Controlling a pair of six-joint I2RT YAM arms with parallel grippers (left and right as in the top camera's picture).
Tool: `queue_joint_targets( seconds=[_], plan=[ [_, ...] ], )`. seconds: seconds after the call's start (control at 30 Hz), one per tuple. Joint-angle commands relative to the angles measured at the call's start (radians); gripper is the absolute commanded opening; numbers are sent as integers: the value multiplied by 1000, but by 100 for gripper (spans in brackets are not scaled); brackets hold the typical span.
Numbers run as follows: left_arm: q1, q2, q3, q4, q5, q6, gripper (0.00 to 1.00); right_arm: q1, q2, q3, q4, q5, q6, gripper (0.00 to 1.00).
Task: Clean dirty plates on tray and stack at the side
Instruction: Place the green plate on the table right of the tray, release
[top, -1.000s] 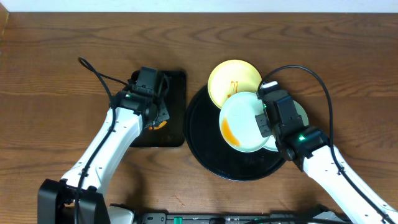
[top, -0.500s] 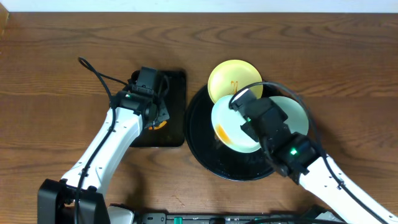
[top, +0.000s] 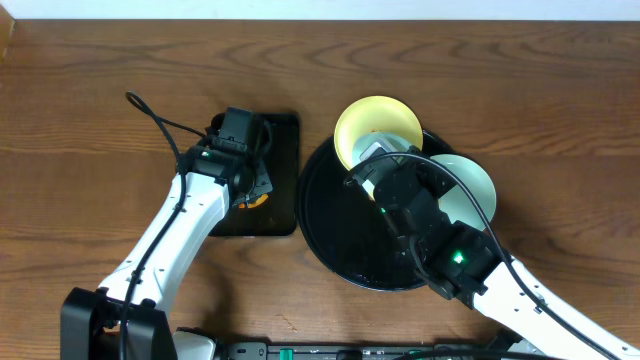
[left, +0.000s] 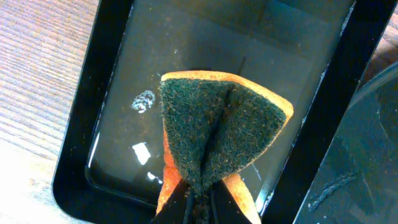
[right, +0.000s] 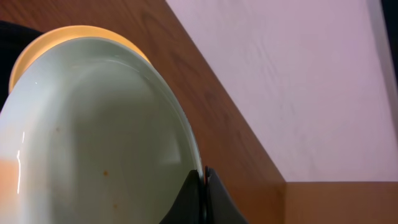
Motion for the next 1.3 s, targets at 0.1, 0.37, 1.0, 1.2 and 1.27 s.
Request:
queue_joint_targets(
  seconds=[0.1,0.37,1.0,1.2,1.27],
  plan=[
    [4,-2,-10,5,-16,13,8,3,-13,24,12,49,61,1],
    [4,-2,-10,8,-16,13,8,-126,-12,24,-5,47,417,1],
    [4,-2,-10,8,-16,13,8,-859,-5,24,-116,-267,850,1],
    [4,-2,-10,8,-16,13,8,-1083,61,24,-117,-416,857,1],
    [4,-2,-10,8,-16,13,8,-1139,102,24,-114,-449,856,1]
  ],
)
